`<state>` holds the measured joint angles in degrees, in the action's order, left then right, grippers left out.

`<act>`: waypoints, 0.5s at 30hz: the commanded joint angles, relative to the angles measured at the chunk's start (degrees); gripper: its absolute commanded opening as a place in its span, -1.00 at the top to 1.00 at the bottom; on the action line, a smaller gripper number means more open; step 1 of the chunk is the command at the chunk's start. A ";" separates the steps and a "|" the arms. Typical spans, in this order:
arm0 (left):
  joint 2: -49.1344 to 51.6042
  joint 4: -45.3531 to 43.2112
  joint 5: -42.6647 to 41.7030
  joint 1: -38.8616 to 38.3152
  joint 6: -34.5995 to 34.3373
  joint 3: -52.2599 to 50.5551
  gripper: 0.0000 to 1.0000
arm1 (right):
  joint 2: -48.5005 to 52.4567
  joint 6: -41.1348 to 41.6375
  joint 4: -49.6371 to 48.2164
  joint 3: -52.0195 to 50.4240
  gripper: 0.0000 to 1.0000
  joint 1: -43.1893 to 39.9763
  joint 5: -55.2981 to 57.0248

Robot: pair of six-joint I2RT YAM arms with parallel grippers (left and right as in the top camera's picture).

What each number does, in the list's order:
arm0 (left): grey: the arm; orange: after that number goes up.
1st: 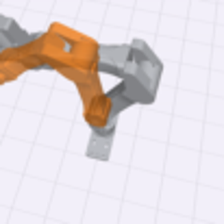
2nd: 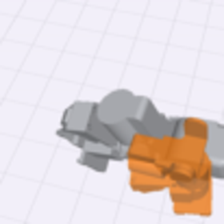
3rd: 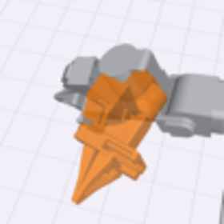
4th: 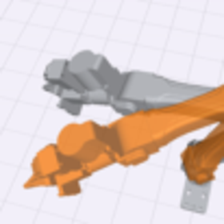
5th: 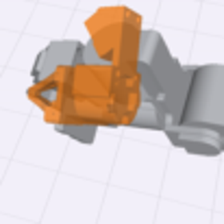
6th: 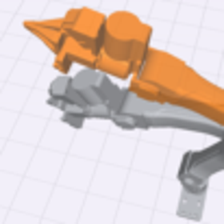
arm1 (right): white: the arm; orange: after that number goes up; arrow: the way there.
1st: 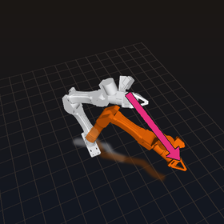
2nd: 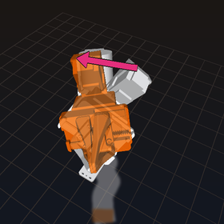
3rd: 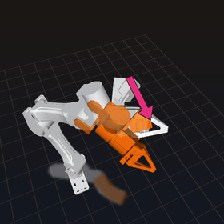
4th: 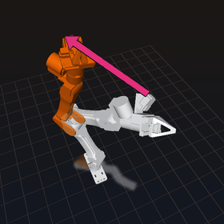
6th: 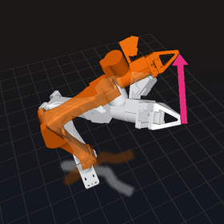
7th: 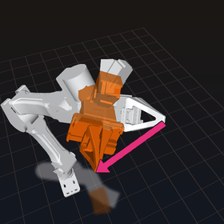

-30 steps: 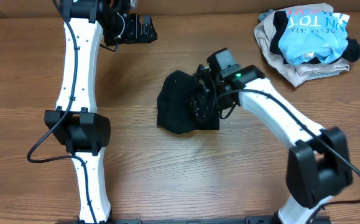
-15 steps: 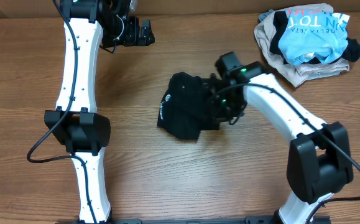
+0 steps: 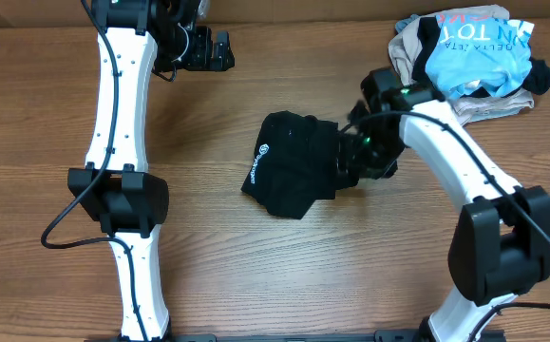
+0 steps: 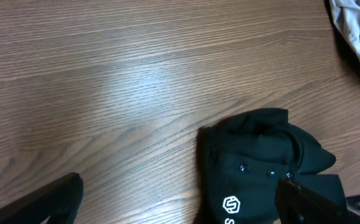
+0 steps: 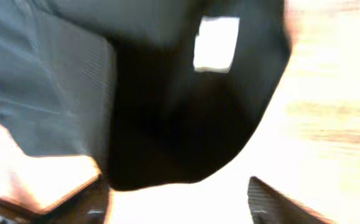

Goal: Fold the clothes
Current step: 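Grasp the folded black shirt bundle with the right gripper, then lift the folded shirt with the right gripper onto the clothes pile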

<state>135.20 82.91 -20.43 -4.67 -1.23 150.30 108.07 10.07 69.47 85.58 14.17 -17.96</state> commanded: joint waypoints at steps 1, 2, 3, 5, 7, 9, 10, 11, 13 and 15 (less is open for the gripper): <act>-0.28 0.24 0.68 -0.13 1.57 0.92 -1.00 | -0.79 0.02 -2.71 3.08 -0.83 -2.71 -0.70; -0.28 0.26 1.01 -0.13 1.55 0.92 -1.00 | -0.63 0.02 -3.89 2.84 -0.89 -3.28 -0.68; -0.28 0.26 1.18 -0.13 1.73 0.92 -1.00 | -0.59 0.04 -5.42 2.38 -0.90 -3.87 -0.79; -0.28 0.37 1.38 -0.13 1.99 0.92 -1.00 | -0.57 0.04 -8.87 0.83 -0.96 -4.46 -1.53; -0.28 0.59 1.46 -0.13 2.54 0.92 -1.00 | -0.52 0.07 -12.44 -1.11 -1.00 -4.57 -3.26; -0.28 0.90 1.92 -0.13 2.58 0.92 -1.00 | -0.07 0.74 -15.50 -2.99 -1.00 -4.57 -4.61; -0.28 1.05 2.16 -0.13 2.56 0.92 -1.00 | 0.35 0.96 -16.72 -3.72 -1.00 -4.57 -5.33; -0.28 1.14 2.51 -0.13 2.54 0.92 -1.00 | 0.81 1.62 -17.62 -4.28 -1.00 -4.57 -5.88; -0.28 1.46 3.06 -0.13 2.58 0.92 -1.00 | 2.67 2.23 -18.73 -4.66 -1.00 -4.57 -7.08; -0.28 1.79 3.06 -0.11 2.58 0.92 -1.00 | 5.18 2.36 -19.47 -4.63 -1.00 -4.57 -8.76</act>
<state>135.20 84.40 -18.37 -4.67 0.16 150.30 109.60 11.33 51.05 81.69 9.47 -23.00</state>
